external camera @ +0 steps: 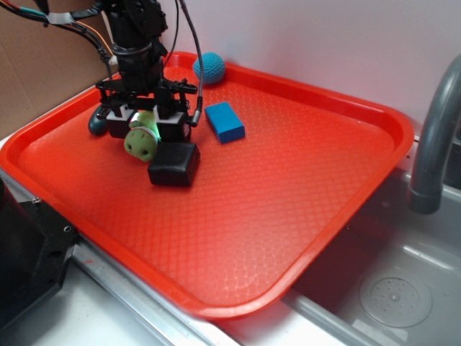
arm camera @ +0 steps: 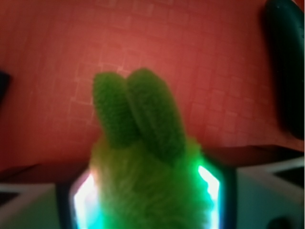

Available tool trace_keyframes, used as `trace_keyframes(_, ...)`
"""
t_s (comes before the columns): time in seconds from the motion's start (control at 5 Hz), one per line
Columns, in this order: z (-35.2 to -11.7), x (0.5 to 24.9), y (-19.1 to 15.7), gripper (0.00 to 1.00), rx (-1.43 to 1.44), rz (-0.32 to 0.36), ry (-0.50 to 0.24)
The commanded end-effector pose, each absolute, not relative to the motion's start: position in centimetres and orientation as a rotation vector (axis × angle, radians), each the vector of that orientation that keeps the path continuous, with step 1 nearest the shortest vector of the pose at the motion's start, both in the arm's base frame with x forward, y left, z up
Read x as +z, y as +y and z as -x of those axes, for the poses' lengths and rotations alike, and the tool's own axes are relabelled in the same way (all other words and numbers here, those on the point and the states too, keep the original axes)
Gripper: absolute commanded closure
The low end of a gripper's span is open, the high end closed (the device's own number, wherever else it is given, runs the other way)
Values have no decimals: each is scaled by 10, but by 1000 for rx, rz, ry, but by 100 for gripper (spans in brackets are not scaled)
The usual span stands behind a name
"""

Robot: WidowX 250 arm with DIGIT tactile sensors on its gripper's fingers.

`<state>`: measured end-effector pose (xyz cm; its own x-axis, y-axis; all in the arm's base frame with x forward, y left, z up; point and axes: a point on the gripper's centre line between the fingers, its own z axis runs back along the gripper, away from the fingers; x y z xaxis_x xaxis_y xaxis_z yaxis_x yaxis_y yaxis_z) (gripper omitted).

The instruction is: Grab the green animal.

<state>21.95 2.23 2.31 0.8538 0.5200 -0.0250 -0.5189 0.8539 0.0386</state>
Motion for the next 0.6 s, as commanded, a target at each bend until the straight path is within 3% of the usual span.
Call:
trace_keyframes(0.0,-230,87,17,100,351,-42,-53)
trace_keyframes(0.4,-210,161,-13,100,-74,-35,-85)
